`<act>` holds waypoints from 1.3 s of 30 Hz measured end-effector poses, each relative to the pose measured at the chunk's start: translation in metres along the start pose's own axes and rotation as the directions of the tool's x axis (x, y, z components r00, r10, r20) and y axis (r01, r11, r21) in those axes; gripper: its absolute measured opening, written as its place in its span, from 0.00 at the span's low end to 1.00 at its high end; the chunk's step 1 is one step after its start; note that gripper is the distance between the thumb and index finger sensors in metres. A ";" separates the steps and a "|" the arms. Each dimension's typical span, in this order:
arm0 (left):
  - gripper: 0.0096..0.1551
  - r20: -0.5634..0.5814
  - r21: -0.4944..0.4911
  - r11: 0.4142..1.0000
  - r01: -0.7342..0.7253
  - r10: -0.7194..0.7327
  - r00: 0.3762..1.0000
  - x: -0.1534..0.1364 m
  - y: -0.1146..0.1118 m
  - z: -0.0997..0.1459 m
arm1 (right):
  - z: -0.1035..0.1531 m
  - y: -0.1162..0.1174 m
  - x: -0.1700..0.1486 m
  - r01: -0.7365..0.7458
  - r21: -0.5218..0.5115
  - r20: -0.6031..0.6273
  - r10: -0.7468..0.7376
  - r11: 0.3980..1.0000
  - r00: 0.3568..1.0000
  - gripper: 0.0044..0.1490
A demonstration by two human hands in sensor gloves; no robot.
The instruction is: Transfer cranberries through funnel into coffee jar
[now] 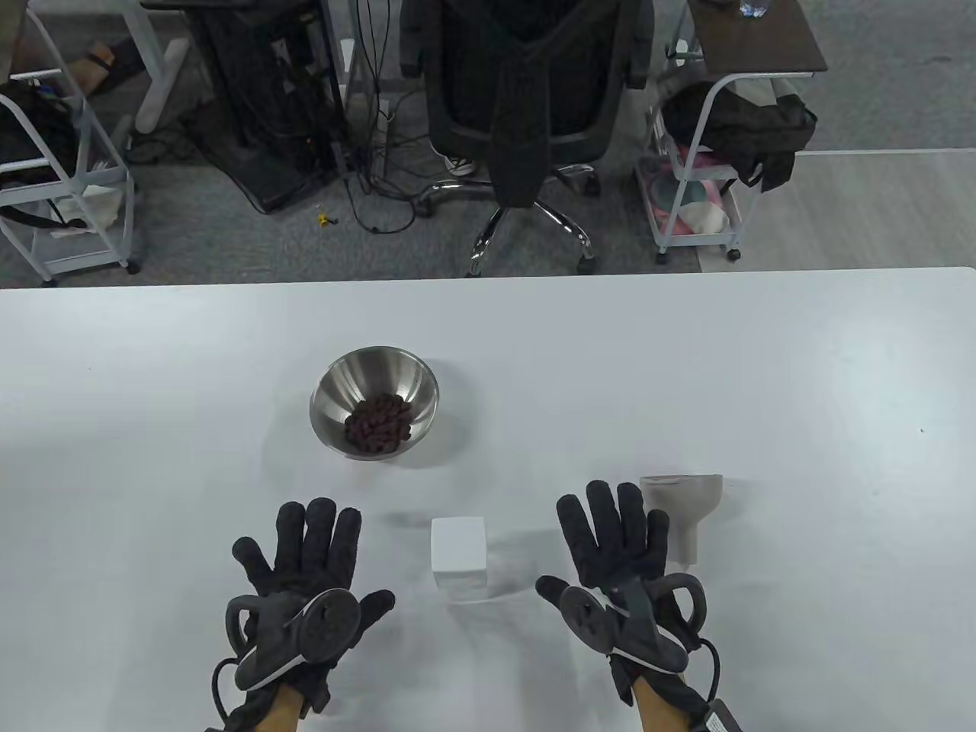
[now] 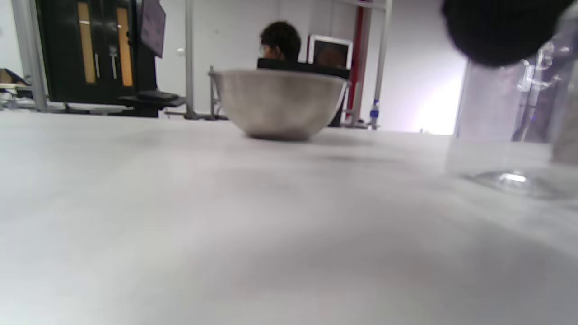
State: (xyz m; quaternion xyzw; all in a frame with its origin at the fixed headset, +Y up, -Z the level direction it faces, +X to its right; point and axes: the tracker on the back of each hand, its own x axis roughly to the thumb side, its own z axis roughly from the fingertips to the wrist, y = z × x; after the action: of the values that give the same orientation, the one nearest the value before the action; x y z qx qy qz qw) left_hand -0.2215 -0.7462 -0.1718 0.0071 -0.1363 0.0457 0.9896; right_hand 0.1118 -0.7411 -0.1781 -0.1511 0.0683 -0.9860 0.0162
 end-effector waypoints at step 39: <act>0.76 0.215 -0.126 0.909 -0.397 0.416 0.884 0.028 0.006 -0.030 | 0.000 -0.003 0.004 0.029 -0.025 0.028 -0.028 0.999 0.999 0.65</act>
State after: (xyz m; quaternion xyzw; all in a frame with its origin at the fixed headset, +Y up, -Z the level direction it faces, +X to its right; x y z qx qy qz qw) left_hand -0.1869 -0.7372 -0.1926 -0.0548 -0.2536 0.2456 0.9340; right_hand 0.1082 -0.7379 -0.1764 -0.1659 0.0786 -0.9830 0.0011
